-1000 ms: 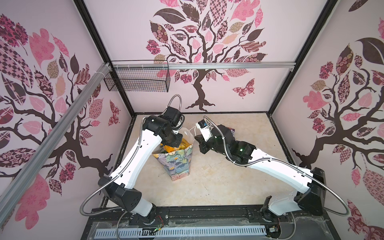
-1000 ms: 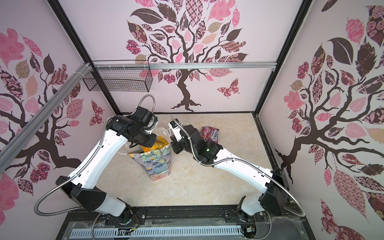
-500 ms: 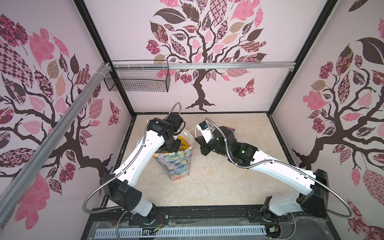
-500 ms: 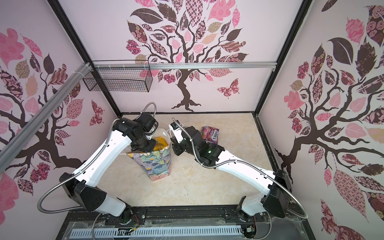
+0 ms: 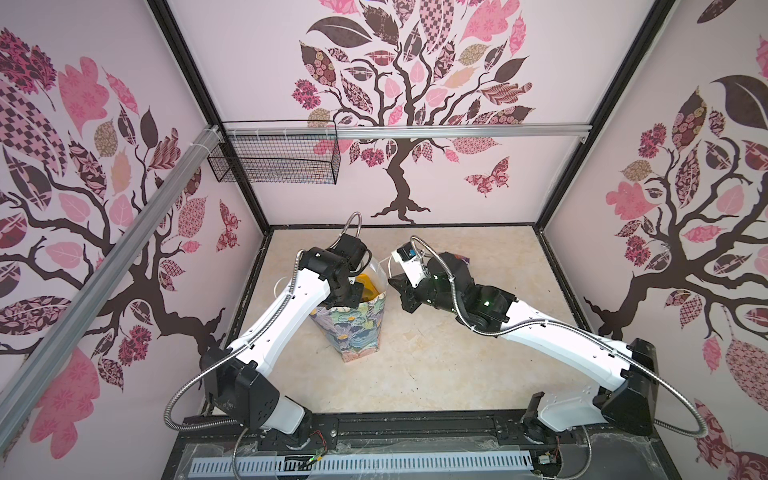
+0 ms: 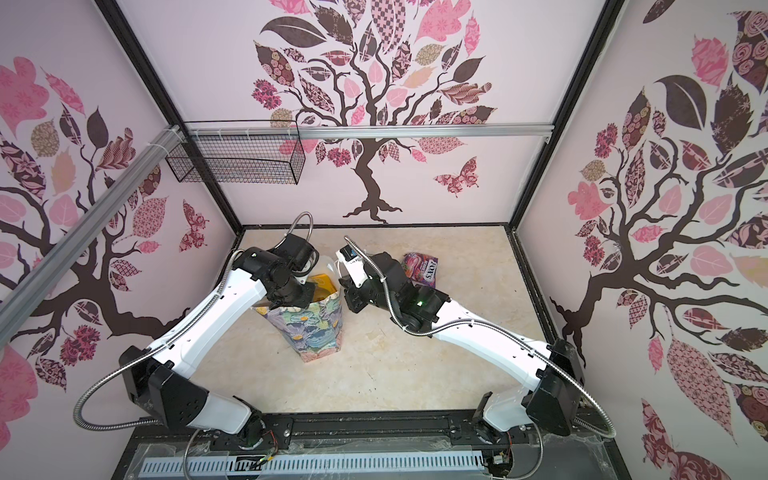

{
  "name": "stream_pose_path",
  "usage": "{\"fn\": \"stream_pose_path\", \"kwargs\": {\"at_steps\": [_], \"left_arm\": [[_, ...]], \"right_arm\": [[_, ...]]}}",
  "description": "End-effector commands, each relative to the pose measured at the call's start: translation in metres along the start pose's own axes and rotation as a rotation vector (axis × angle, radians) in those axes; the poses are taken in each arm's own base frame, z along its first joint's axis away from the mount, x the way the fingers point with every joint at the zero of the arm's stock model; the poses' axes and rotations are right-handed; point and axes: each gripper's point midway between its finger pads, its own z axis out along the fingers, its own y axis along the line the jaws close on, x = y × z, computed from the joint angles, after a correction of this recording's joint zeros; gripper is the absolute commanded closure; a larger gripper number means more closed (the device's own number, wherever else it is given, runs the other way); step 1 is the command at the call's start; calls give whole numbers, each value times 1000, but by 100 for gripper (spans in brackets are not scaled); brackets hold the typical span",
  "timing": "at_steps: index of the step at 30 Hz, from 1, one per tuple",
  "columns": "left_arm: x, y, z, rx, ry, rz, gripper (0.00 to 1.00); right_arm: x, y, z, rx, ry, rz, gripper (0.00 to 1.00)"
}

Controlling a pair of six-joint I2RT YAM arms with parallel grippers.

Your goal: Place the snacks into the paper bag

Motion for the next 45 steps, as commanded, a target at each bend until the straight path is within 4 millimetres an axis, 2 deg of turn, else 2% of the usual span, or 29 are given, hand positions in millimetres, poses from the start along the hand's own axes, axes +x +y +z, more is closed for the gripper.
{"fn": "stream_pose_path", "kwargs": {"at_steps": [1,6,7,8,11,14,16,18,20,22,25,28,30,34,40,43,45], "left_arm": [[-29,10,-34,-18,-210,-38,72],[-45,30,-99,-59,-401,-41,36],[-47,36,-112,-76,-429,-51,29],[-47,42,-127,-98,-456,-65,26],[-41,64,-169,-145,-550,-137,20],[-19,83,-204,-156,-652,-236,16],[5,98,-222,-160,-725,-312,13],[33,113,-230,-180,-778,-388,10],[58,121,-231,-180,-825,-435,7],[69,118,-227,-147,-843,-437,4],[74,106,-216,-70,-829,-426,3],[77,107,-197,-95,-814,-435,2],[74,108,-181,-128,-781,-431,2],[55,101,-161,-118,-713,-425,2],[50,114,-135,-98,-668,-494,2],[43,113,-111,5,-612,-528,9],[42,118,-104,35,-597,-550,16]], "right_arm": [[-36,16,-22,-59,-83,-17,96],[-38,11,-21,-28,-79,-17,89],[-38,8,-21,-9,-75,-18,85],[-39,6,-22,4,-75,-23,79],[-47,6,-30,4,-89,-18,72],[-59,9,-41,-7,-108,-10,66],[-65,8,-50,3,-116,-1,64],[-67,6,-58,17,-120,6,60],[-64,1,-67,40,-118,13,56],[-56,-4,-75,62,-106,16,53],[-37,-10,-88,80,-115,57,49],[-11,-29,-98,168,-90,84,45],[7,-46,-103,252,-62,93,44],[48,-76,-103,368,-5,140,42],[86,-112,-99,415,44,236,39],[100,-136,-93,392,43,337,39],[107,-151,-92,425,50,355,39]]}}
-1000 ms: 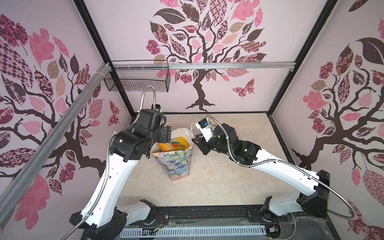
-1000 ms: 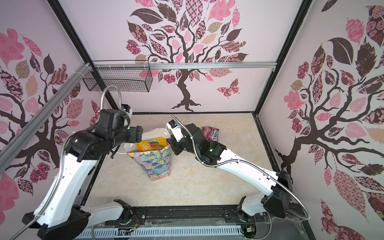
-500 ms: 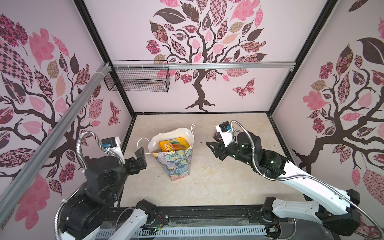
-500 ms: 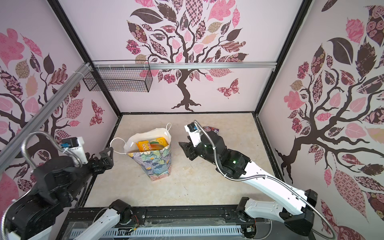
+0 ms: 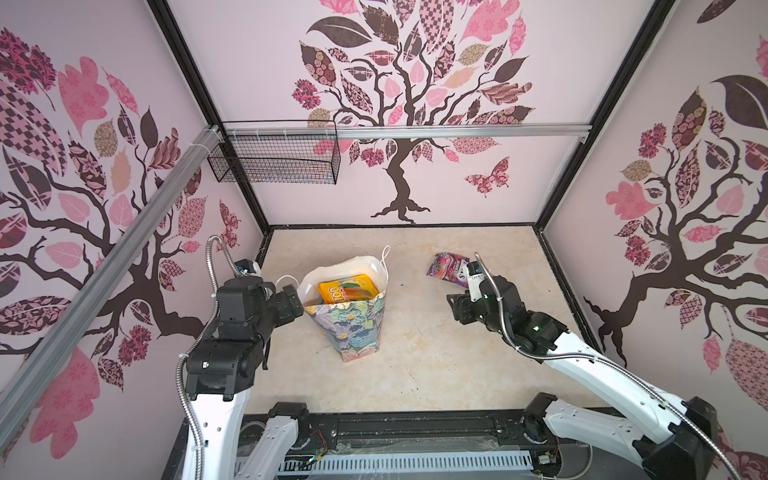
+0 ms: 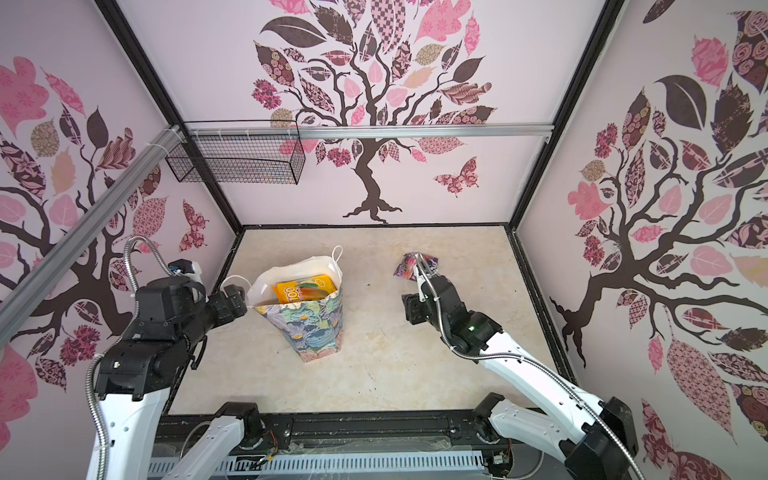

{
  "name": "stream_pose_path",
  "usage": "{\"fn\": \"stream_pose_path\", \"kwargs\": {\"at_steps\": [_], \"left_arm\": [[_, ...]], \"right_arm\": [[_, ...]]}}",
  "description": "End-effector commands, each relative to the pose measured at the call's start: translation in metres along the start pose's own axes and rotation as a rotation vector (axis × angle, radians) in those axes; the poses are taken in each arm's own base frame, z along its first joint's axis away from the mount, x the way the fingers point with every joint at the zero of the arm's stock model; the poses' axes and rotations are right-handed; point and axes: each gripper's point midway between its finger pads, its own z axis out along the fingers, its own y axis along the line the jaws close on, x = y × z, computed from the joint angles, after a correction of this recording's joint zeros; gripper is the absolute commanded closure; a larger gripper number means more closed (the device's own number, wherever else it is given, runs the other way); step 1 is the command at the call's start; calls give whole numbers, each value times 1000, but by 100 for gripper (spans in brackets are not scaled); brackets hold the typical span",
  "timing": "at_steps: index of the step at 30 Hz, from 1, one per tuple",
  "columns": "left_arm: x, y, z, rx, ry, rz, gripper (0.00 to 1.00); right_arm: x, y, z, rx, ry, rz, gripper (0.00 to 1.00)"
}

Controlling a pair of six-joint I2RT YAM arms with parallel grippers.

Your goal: Place the snacks into the paper bag

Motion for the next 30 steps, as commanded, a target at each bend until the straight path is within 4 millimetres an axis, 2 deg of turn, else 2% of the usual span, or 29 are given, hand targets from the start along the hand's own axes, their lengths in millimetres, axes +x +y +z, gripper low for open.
{"fn": "stream_pose_path", "kwargs": {"at_steps": [1,7,10,14,20,26,30], "left_arm": [[3,-17,16,140,37,-17,18],[-14,-46,12,321,-78,-38,27],[-16,-44,15,311,-89,-25,33],[-14,-43,18,308,-95,-14,36],[-13,-46,14,328,-111,-16,38],[-12,-46,15,334,-115,-6,45],[-11,-48,16,344,-114,2,52]], "right_arm": [[-14,-3,8,-23,-33,44,39],[-10,-30,52,83,46,50,32],[-18,-46,76,120,47,71,30],[-30,-63,104,175,66,73,25],[-56,-68,151,196,77,21,17],[-77,-93,199,209,112,44,13],[-76,-110,228,204,139,77,12]]}}
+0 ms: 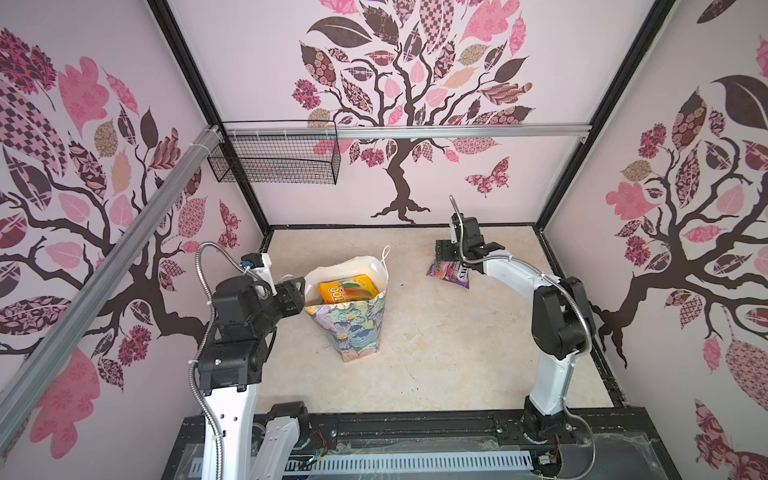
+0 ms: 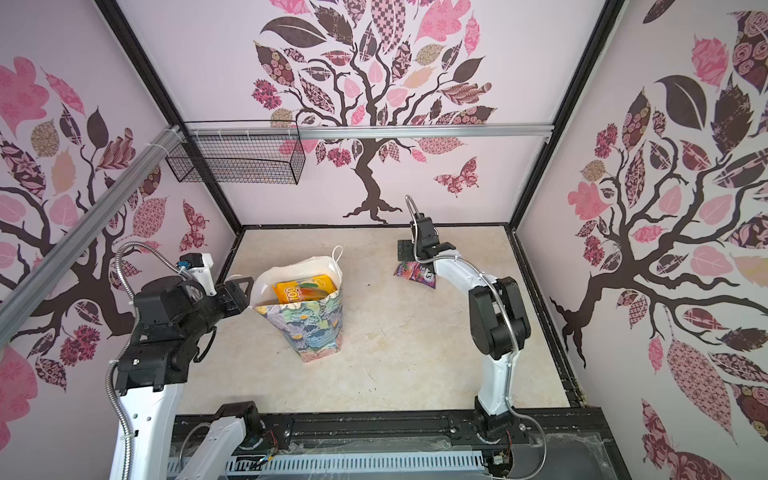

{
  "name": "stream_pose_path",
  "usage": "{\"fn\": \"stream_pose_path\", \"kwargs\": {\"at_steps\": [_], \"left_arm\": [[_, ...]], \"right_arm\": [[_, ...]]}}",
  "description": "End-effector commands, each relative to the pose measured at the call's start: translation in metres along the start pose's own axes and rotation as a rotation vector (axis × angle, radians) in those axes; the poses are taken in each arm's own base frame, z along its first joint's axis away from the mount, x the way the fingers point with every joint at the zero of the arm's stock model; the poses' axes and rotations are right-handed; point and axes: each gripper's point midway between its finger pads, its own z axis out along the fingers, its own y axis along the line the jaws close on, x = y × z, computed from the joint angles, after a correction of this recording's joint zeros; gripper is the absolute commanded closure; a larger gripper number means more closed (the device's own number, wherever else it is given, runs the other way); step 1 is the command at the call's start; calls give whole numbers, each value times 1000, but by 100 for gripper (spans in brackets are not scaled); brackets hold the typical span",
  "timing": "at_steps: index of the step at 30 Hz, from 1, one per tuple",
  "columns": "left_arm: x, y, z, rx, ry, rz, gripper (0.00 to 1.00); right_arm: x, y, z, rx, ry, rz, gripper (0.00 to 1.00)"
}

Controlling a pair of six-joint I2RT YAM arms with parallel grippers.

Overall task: Place the snacks into the paper bag
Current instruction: 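Lower the right gripper onto the purple FOX'S Berries bag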

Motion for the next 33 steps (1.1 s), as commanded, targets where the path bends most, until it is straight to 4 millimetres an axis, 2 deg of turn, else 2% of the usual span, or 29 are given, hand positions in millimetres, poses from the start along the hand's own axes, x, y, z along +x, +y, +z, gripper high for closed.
{"fn": "stream_pose_path", "kwargs": {"at_steps": [1,4,7,13,18,24,33], "left_arm": [[3,0,5,17,-4,17,54],[4,1,7,15,4,19,60],[6,4,9,4,8,27,60],[10,14,14,-46,20,36,55],[11,14,15,-41,24,34,54],[12,13,13,-41,25,41,54],[14,14,14,-40,30,44,54]], "right_arm": [[4,-11,27,-1,55,6,11],[12,-16,50,2,93,15,10],[19,-17,68,-14,126,24,9],[23,-13,94,-28,167,20,7],[31,-10,109,-37,225,20,5],[44,-6,108,-70,265,32,5],[70,0,80,-133,303,65,9]]}}
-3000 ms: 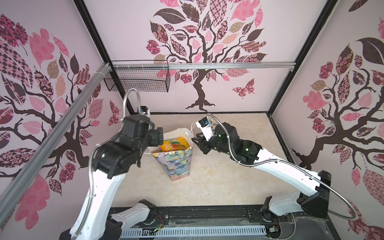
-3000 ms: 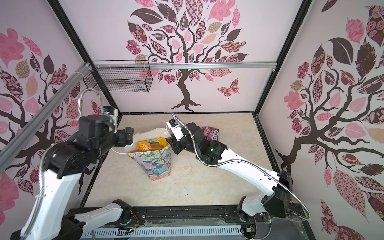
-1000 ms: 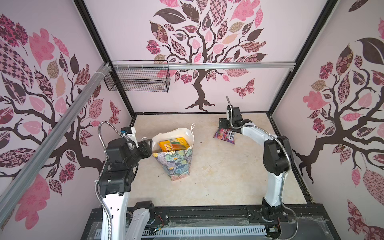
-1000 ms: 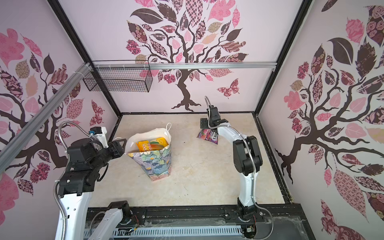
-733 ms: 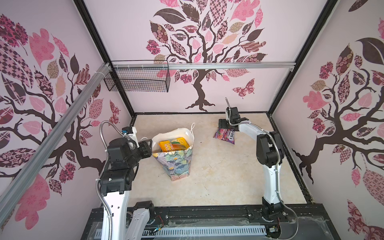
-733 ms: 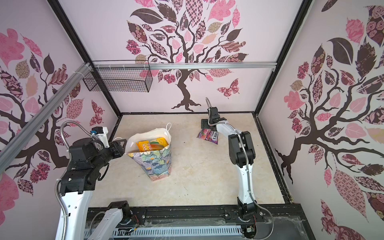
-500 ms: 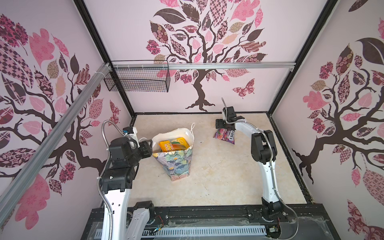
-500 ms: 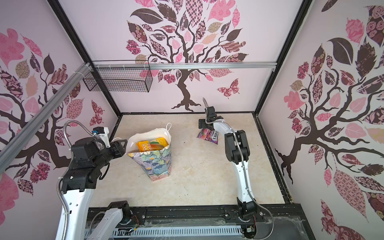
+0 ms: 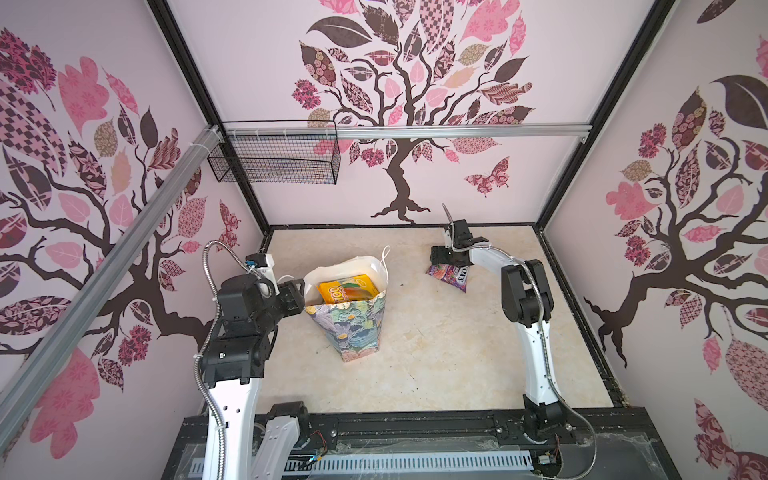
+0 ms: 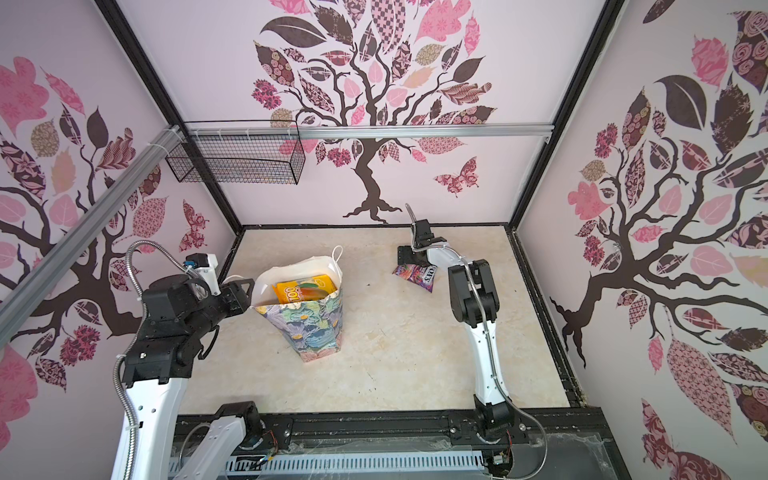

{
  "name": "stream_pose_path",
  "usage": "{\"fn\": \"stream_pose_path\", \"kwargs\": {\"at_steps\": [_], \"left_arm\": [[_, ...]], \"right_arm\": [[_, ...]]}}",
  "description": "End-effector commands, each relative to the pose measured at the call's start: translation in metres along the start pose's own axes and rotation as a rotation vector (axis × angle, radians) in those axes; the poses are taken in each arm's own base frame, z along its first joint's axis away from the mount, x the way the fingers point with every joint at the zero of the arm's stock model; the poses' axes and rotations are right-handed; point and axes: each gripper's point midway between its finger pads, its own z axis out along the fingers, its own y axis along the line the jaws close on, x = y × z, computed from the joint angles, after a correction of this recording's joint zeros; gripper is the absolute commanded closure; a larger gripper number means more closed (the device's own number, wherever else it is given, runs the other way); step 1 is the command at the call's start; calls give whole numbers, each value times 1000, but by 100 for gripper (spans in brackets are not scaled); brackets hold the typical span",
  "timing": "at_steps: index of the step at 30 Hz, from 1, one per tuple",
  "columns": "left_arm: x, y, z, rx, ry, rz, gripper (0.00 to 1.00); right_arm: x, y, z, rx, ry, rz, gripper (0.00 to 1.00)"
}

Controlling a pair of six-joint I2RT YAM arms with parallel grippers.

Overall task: Place the snacks into the paper bag
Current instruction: 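Lower the right gripper onto the purple FOX'S Berries bag, then drag the Berries bag toward the robot with the right gripper and reposition over it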

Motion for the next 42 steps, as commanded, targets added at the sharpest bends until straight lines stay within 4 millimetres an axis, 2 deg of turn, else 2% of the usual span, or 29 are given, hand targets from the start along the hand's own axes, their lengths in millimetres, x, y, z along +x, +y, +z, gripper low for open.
{"fn": "stream_pose_path", "kwargs": {"at_steps": [1,5,8,13,17,21,26,28,33,42], "left_arm": [[7,4,3,-8,8,15,54],[8,3,2,-4,9,14,54],[7,2,1,1,7,15,54],[9,2,1,4,9,16,54],[11,4,3,-2,22,17,54],[11,4,4,0,19,18,54],[10,3,7,4,21,22,53],[8,2,6,6,18,30,53],[8,6,6,-12,13,39,53],[13,7,11,-3,3,22,53]], "right_arm": [[20,10,-21,-56,55,25,10],[43,18,-36,-102,72,49,12],[68,24,-50,-128,89,77,12],[116,36,-84,-183,131,143,12],[142,52,-117,-237,130,155,13],[157,68,-157,-282,82,153,13],[171,70,-196,-321,53,156,15],[184,60,-204,-285,57,149,16],[201,35,-220,-168,27,143,19],[263,41,-223,-158,59,167,23]]}}
